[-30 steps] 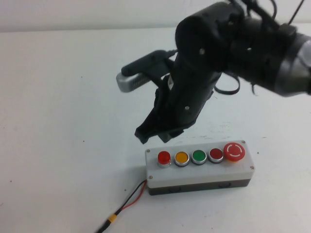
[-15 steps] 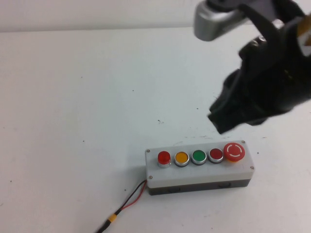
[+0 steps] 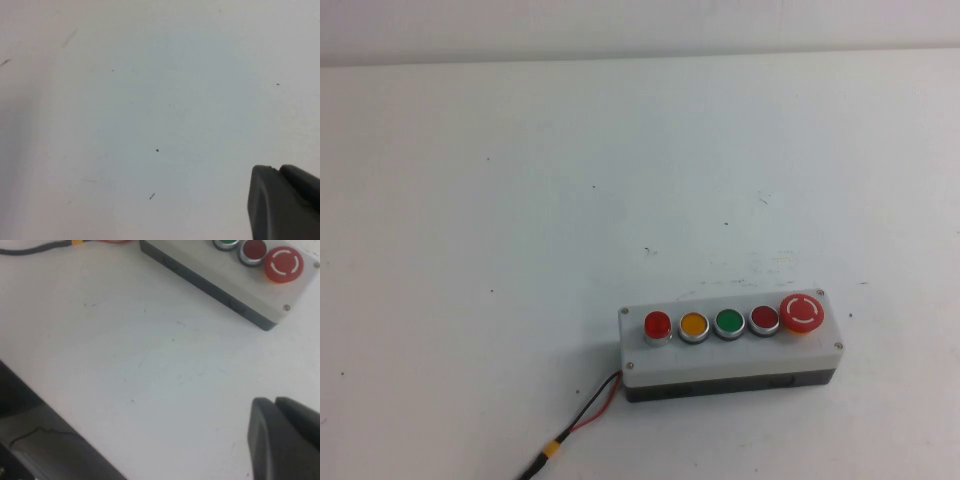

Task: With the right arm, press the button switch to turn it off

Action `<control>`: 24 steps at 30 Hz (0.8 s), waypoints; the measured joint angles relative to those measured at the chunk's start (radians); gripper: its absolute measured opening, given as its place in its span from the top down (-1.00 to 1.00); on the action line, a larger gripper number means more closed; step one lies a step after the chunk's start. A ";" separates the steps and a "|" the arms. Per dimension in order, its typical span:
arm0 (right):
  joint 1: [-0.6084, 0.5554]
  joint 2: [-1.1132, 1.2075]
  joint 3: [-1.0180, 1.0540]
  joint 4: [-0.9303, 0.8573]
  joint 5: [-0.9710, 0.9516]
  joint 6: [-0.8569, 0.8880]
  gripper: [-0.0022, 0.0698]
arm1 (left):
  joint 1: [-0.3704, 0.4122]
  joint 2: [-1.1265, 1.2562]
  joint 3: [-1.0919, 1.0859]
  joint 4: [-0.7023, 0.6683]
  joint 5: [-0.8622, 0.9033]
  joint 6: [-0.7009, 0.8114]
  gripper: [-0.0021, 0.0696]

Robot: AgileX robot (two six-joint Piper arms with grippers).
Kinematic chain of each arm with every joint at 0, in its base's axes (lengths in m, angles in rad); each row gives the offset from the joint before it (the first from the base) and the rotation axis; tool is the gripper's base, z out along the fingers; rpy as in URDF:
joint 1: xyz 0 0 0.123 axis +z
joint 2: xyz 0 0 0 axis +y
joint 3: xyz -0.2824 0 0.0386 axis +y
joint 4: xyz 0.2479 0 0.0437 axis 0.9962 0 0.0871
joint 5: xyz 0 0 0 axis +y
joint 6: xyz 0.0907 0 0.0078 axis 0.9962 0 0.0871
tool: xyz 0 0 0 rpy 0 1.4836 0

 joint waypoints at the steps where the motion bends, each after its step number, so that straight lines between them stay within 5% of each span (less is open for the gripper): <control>1: 0.000 -0.021 0.016 -0.008 0.002 0.000 0.98 | 0.000 0.000 0.000 0.000 0.000 0.000 0.95; 10: -0.022 -0.135 0.254 -0.067 -0.260 0.000 0.98 | 0.000 0.000 0.000 0.000 0.000 0.000 0.95; 24: -0.465 -0.584 0.856 -0.142 -0.810 -0.012 0.98 | 0.000 0.000 0.000 0.000 0.000 0.000 0.95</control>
